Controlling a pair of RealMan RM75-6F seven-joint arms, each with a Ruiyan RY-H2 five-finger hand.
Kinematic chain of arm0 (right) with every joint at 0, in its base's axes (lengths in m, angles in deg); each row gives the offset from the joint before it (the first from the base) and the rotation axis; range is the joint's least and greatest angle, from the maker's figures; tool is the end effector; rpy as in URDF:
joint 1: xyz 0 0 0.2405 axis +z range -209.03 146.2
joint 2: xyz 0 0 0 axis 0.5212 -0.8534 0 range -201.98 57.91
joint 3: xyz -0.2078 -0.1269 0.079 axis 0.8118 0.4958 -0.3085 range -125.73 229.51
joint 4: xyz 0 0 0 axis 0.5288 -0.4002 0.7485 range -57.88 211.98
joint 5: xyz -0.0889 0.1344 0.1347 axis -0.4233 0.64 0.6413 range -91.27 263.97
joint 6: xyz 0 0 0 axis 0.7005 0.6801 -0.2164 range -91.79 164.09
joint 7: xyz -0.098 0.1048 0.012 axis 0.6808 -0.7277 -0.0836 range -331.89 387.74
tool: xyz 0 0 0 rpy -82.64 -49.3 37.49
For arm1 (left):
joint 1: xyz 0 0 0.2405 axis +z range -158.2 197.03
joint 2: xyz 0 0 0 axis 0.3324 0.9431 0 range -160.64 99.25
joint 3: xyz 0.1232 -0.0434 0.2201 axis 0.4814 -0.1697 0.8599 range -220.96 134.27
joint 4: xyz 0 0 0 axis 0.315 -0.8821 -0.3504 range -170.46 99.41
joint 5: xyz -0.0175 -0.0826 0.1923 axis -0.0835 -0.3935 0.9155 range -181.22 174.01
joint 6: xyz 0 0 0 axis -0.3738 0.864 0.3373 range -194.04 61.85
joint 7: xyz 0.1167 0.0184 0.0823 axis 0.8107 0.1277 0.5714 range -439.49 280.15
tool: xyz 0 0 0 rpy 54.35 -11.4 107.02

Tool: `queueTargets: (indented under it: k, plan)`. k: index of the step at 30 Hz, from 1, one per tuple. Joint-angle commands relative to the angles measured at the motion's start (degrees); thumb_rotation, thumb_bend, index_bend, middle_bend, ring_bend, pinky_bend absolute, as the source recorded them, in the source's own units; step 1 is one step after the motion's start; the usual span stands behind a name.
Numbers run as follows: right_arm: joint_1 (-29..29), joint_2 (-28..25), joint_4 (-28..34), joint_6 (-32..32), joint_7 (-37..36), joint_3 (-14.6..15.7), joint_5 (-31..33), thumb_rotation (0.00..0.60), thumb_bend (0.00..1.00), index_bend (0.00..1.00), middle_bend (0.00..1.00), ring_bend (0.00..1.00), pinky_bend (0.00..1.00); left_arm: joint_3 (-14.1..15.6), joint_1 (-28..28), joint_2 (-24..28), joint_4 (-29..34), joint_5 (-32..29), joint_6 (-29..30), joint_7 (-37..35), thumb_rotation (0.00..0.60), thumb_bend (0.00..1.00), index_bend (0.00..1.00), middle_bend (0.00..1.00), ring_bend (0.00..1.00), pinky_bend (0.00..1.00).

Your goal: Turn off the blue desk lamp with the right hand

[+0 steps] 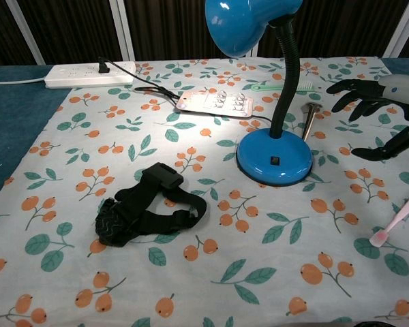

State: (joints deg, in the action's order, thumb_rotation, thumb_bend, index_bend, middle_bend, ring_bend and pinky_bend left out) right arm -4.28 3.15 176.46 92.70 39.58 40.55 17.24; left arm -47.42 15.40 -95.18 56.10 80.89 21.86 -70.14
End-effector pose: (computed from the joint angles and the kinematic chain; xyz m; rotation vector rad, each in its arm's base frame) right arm -0.1997 -0.2906 0.0488 1.7069 -1.1721 0.9573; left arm -0.3143 0.1807 0.1692 -1.3643 -0.7427 -0.7940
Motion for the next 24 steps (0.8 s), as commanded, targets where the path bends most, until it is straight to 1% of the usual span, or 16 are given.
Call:
queueTargets:
  k: [1, 13, 24]
  plan:
    - [-0.1, 0.1, 0.2, 0.7, -0.4, -0.1, 0.2, 0.6, 0.24, 0.0, 0.14, 0.22, 0.16, 0.0, 0.0, 0.0, 0.1, 0.1, 0.1, 0.0, 0.6, 0.52, 0.05, 0.02, 0.0, 0.0]
    - [-0.4, 0.1, 1.1, 2.1, 0.2, 1.7, -0.2, 0.6, 0.24, 0.0, 0.14, 0.22, 0.16, 0.6, 0.3, 0.0, 0.5, 1.2, 0.9, 0.6, 0.6, 0.52, 0.05, 0.02, 0.0, 0.0]
    - [0.6, 0.8, 0.0, 1.7, -0.1, 1.5, 0.9, 0.6, 0.24, 0.0, 0.14, 0.22, 0.16, 0.4, 0.4, 0.1, 0.5, 0.3, 0.5, 0.4, 0.6, 0.52, 0.05, 0.02, 0.0, 0.0]
